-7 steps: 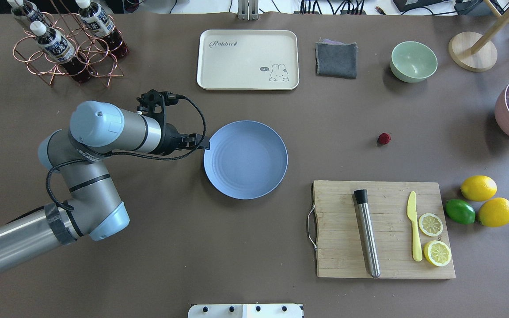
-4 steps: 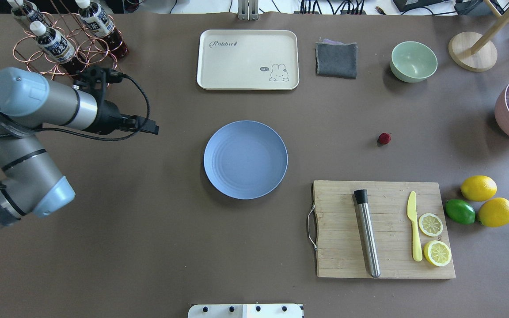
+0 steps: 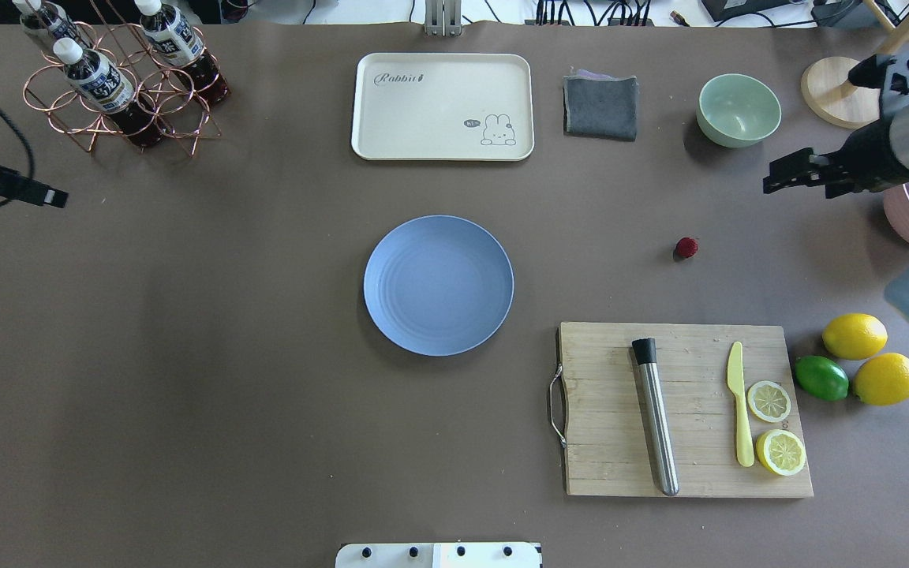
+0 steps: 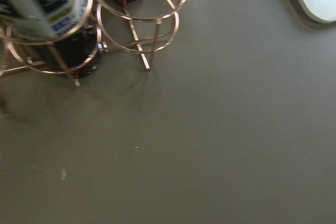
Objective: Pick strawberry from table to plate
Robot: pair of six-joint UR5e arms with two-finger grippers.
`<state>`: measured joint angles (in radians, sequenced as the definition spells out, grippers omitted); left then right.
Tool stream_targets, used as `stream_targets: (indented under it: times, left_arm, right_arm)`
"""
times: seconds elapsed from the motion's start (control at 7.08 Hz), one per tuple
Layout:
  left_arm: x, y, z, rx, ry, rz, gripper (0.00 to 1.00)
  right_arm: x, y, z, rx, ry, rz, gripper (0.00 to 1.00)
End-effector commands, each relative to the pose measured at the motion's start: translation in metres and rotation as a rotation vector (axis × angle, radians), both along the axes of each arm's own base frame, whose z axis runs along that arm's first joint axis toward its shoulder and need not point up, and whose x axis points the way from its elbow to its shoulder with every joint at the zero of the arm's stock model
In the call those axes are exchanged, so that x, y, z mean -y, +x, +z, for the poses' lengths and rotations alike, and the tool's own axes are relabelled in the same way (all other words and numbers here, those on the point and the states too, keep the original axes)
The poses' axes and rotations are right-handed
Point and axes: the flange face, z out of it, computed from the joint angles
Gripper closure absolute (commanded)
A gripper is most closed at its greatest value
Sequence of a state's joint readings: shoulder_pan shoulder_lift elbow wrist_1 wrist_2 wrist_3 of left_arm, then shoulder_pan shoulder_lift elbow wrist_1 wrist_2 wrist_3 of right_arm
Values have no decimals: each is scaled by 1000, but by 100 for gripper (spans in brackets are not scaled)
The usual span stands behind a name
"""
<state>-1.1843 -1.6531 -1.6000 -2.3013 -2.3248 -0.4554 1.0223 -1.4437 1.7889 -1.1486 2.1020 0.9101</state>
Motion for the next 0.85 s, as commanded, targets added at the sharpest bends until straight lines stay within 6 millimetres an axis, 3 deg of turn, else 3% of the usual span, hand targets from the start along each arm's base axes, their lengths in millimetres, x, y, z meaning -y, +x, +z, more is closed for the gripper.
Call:
stream_targets:
  times: [0.0, 0.14, 0.42, 0.71]
  left_arm:
    - [-1, -113, 67, -4, 21, -2, 0]
    - [-2, -143, 85, 14, 32, 13, 0]
    - [-40, -158, 141, 46, -89, 20, 1]
    - [-44, -171, 143, 84, -68, -20, 1]
  right_arm:
    - [-14, -67, 2, -54, -1, -4, 1]
    - [-4, -90, 4, -76, 10, -6, 1]
    - [7, -117, 5, -85, 8, -14, 1]
    - [3, -129, 15, -101, -3, -32, 1]
